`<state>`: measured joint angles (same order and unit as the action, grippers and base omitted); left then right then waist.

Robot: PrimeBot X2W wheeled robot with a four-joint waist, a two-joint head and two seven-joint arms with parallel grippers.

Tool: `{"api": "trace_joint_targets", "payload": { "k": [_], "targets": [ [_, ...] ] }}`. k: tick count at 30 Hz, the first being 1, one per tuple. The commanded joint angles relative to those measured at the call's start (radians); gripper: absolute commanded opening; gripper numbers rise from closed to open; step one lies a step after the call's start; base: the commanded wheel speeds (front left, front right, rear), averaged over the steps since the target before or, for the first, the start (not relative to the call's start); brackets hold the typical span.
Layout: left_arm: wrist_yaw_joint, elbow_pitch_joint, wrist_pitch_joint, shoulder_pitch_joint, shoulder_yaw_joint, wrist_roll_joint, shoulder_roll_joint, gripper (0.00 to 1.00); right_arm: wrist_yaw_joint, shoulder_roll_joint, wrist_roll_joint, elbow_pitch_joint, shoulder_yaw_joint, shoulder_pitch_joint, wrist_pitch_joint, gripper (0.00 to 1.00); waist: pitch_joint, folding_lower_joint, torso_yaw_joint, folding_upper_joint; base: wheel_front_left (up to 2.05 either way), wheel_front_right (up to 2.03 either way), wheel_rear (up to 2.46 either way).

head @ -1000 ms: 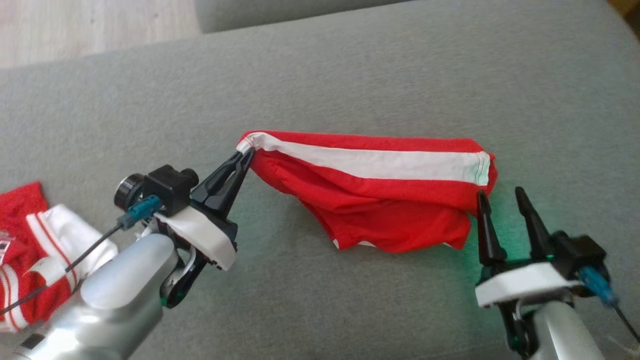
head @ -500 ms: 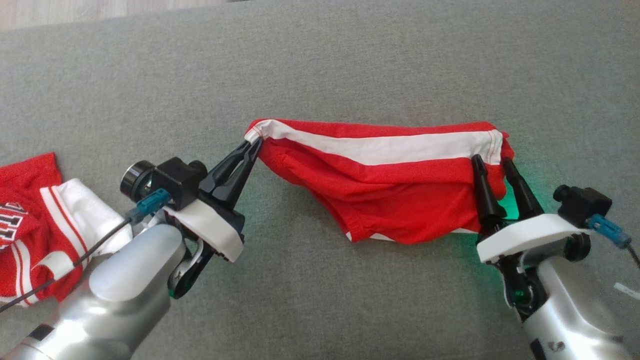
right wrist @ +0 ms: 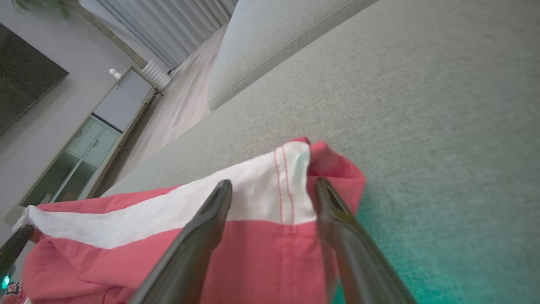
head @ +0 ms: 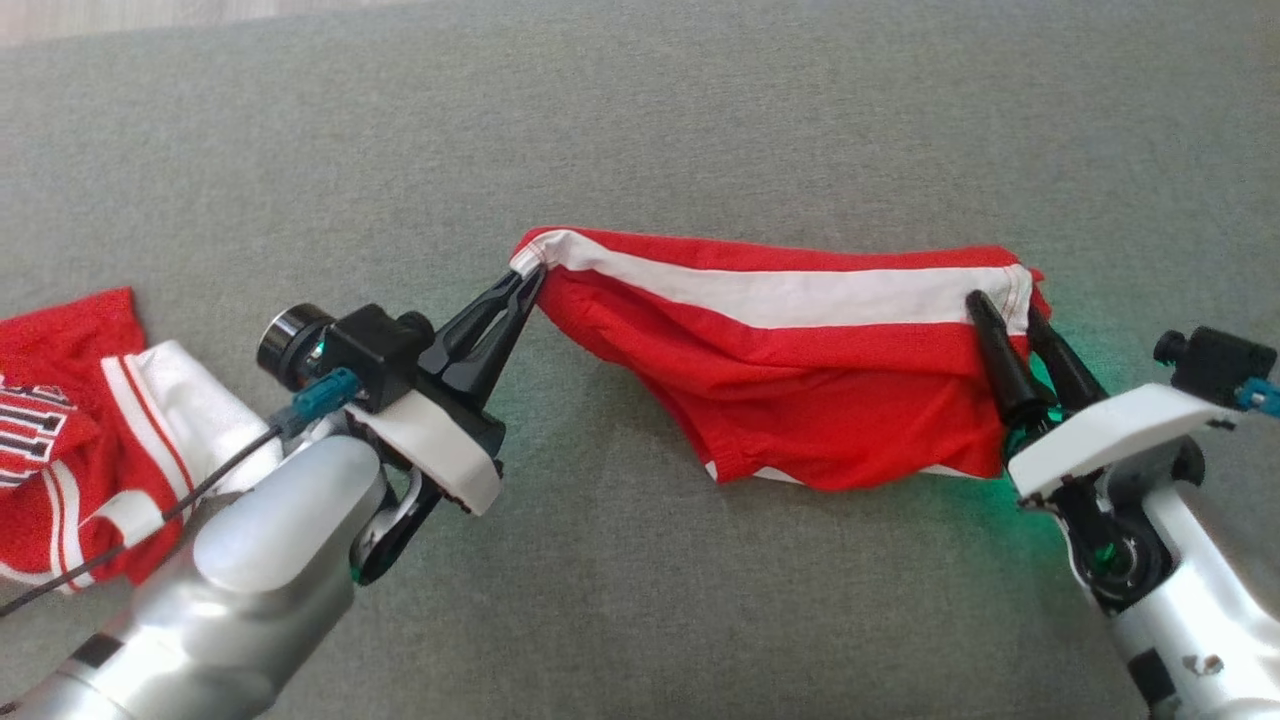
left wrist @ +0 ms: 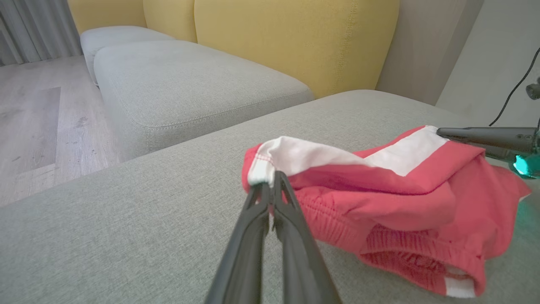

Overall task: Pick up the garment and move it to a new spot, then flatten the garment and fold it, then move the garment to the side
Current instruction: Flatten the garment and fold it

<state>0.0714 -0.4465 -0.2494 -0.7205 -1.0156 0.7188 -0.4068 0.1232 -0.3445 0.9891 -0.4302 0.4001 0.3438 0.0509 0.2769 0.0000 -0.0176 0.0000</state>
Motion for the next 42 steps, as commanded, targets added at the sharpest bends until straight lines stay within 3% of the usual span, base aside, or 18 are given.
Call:
{"api": "trace_joint_targets", "payload": {
  "k": [1,3,5,7,10,11,20,26,34,38,42],
  "targets": [
    [0.001,0.015,-0.011,-0.050,0.036,-0.010,-0.023,0.00,0.008,-0.024,0.006,0.030,0.016,0.026,0.001,1.00,0.002,0.0000,0.003,0.0000,0.00,0.00,0.00],
    [0.004,0.013,-0.012,-0.054,0.035,-0.012,-0.020,0.00,0.008,-0.034,0.024,0.029,0.030,0.033,0.005,1.00,0.003,0.0000,0.008,0.0000,0.00,0.00,0.00],
    [0.005,0.011,-0.012,-0.057,0.035,-0.015,-0.017,0.00,0.008,-0.042,0.038,0.026,0.043,0.040,0.011,0.91,0.004,0.0000,0.012,0.0000,0.00,0.00,0.00],
    [0.007,0.008,-0.012,-0.058,0.034,-0.017,-0.015,0.00,0.008,-0.048,0.052,0.021,0.055,0.045,0.018,0.64,0.004,0.0000,0.014,0.0000,0.00,0.00,0.00],
    [0.009,0.003,-0.012,-0.059,0.035,-0.020,-0.013,0.00,0.008,-0.057,0.074,0.015,0.072,0.053,0.028,0.09,0.003,0.0000,0.016,0.0000,0.00,0.00,0.00],
    [0.009,0.002,-0.012,-0.059,0.036,-0.021,-0.012,0.00,0.008,-0.060,0.080,0.013,0.077,0.056,0.031,0.00,0.002,0.0000,0.015,0.0000,0.00,0.00,0.00],
    [0.015,0.018,-0.012,-0.124,0.046,-0.074,-0.046,0.00,0.008,-0.133,0.074,0.077,0.072,0.161,0.141,0.00,0.017,0.0000,-0.006,0.0000,0.00,0.00,0.00],
    [0.032,0.019,-0.012,-0.365,0.071,-0.169,-0.078,0.00,0.008,-0.215,0.001,0.093,0.007,0.411,0.166,0.00,0.060,0.0000,-0.026,0.0000,0.00,0.00,0.00],
    [0.023,0.040,-0.012,-0.686,0.173,-0.324,-0.036,0.00,0.008,-0.258,-0.069,0.052,-0.063,0.743,0.167,0.00,0.140,0.0000,-0.043,0.0000,0.00,0.00,0.00],
    [0.020,0.070,-0.012,-0.676,0.213,-0.361,-0.024,0.00,0.008,-0.280,-0.073,0.065,-0.074,0.785,0.170,0.00,0.147,0.0000,-0.048,0.0000,0.00,0.00,0.00],
    [0.029,0.097,-0.012,-0.566,0.215,-0.378,-0.029,0.00,0.008,-0.298,-0.061,0.107,-0.092,0.714,0.176,0.00,0.148,0.0000,-0.053,0.0000,0.00,0.00,0.00]
  ]
}}
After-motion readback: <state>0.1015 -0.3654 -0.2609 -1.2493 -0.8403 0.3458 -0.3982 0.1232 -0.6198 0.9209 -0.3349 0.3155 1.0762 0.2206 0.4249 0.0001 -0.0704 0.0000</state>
